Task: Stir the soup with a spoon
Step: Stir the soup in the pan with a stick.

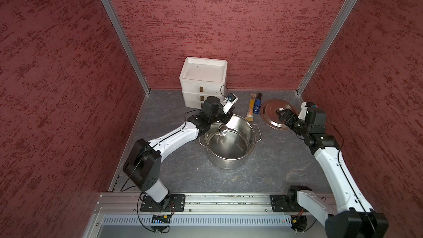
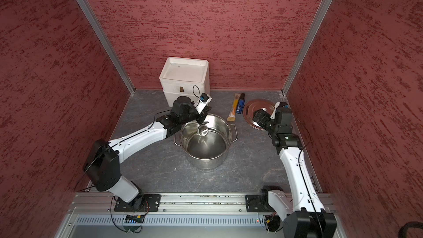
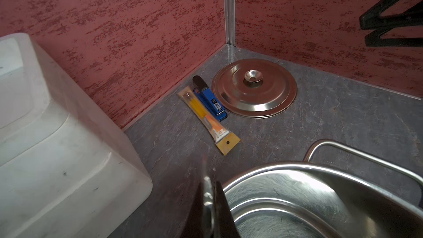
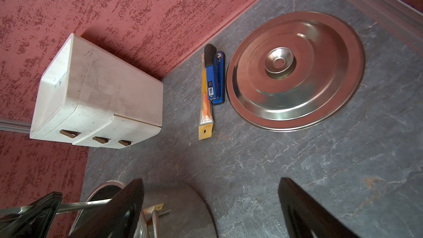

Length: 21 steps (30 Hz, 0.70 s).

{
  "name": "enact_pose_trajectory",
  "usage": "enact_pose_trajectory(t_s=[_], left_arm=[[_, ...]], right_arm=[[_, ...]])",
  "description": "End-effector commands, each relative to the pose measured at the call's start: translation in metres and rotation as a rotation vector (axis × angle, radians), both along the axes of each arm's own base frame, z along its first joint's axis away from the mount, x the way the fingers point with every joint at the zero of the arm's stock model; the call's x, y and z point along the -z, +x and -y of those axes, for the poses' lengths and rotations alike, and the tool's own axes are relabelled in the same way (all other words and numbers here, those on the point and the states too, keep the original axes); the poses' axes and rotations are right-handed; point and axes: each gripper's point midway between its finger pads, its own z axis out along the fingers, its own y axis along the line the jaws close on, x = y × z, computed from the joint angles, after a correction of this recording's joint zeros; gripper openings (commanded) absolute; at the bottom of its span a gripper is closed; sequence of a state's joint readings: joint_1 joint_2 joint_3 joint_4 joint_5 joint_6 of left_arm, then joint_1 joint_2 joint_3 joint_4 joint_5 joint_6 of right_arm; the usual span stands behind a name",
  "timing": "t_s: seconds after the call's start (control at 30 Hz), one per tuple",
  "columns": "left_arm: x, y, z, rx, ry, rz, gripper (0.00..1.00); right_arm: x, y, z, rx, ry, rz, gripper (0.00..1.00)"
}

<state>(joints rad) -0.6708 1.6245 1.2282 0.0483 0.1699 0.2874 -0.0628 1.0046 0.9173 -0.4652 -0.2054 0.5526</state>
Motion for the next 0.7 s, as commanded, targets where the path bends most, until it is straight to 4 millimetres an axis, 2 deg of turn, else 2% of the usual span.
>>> enact_pose_trajectory(t_s=[0.0, 0.2, 0.37, 0.47, 0.53, 0.67], left_arm=[[-0.019, -0.013, 0.032, 0.114, -0.047, 0.049, 0.0], [-0.018, -0.047, 0.066, 0.205, -0.069, 0.028, 0.0], [-0.017, -0.084, 0.081, 0.251, -0.075, 0.008, 0.0], [-0.02, -0.107, 0.077, 0.25, -0.077, -0.005, 0.0], [-0.016, -0.121, 0.07, 0.247, -0.068, -0.03, 0.0], [0.005, -0.143, 0.048, 0.214, -0.01, -0.073, 0.0]], right_arm=[[-0.016, -0.005, 0.007, 0.024, -0.032, 0.033, 0.96], [-0.016, -0.007, 0.008, 0.028, -0.042, 0.031, 0.96], [-0.014, -0.006, 0.007, 0.022, -0.036, 0.031, 0.96], [-0.009, -0.005, 0.005, 0.017, -0.028, 0.024, 0.96], [-0.007, -0.005, 0.005, 0.016, -0.022, 0.023, 0.96], [-0.001, -0.005, 0.003, 0.012, -0.01, 0.016, 0.97]])
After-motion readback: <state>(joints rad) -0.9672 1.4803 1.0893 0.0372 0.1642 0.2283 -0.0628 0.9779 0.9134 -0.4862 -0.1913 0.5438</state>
